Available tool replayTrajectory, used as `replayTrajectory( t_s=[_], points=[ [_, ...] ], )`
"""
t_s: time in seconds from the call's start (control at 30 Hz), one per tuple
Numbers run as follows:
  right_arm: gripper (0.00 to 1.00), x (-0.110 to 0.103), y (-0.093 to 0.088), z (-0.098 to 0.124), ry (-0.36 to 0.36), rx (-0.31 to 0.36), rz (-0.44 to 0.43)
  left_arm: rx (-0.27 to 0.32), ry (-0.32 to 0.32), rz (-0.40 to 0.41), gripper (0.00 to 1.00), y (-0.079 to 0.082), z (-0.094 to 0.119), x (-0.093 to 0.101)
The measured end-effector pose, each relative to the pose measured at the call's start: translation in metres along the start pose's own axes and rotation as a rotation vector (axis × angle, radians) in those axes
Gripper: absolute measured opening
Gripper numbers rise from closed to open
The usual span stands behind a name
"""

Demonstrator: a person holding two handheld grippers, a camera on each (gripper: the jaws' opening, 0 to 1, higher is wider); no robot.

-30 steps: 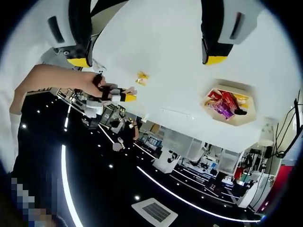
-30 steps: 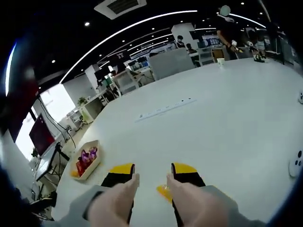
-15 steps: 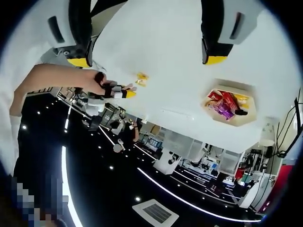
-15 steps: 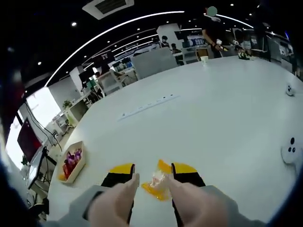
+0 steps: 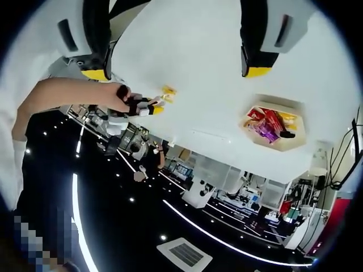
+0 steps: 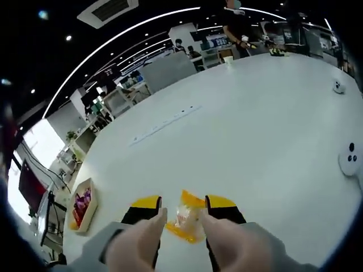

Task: Place the target food into the container with the food tongs after gripping and lifting it, then release it inside without dropping or visibly crushing the food.

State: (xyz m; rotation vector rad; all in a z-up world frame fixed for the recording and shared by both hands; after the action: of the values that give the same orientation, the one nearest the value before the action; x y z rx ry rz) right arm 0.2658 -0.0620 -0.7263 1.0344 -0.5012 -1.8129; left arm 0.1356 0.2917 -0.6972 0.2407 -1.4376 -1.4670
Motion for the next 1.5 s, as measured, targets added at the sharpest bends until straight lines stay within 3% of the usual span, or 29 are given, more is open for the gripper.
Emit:
replayTrajectory(
  t_s=[0.57,0.7,0.73,1.07,1.2,1.5],
  points=[
    [0.30,-0.005,-0.010,-0.014,-0.009,-0.073,0.032,0.015,0.034,0.012,0.95,-0.001,0.002,-0.003],
    [0.30,-0.004,-0.017,-0.017,0.004,-0.175,0.111,0.003,0.038,0.016,0.95,-0.004,0.001,-0.003],
    [0.30,-0.006,-0.015,-0.018,0.003,-0.139,0.120,0.005,0.038,0.015,0.95,-0.004,0.001,-0.003],
    [0.30,-0.006,-0.014,-0.022,0.021,-0.150,0.172,0.011,0.036,0.019,0.94,-0.005,0.002,-0.006],
    [0.30,-0.012,-0.013,-0.025,0.034,-0.142,0.230,0.005,0.034,0.015,0.94,-0.005,0.001,-0.004],
    [0.29,-0.005,-0.011,-0.046,0.022,-0.159,0.298,0.003,0.039,0.018,0.93,-0.006,0.002,-0.005]
  ],
)
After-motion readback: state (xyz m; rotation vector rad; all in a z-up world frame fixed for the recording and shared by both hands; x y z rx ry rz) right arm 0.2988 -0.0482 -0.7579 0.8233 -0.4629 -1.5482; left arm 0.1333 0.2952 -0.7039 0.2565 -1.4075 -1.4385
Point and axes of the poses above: the point that each gripper's makers call its tool centre point, and the gripper's own axes: z roughly backward along the fingers, x roughly to its right, y roughly out of its top, the point moved 10 cm from there along z, roughly backward along the fingers, and after that the axes turned 5 degrees about y, right-handed, at the moved point
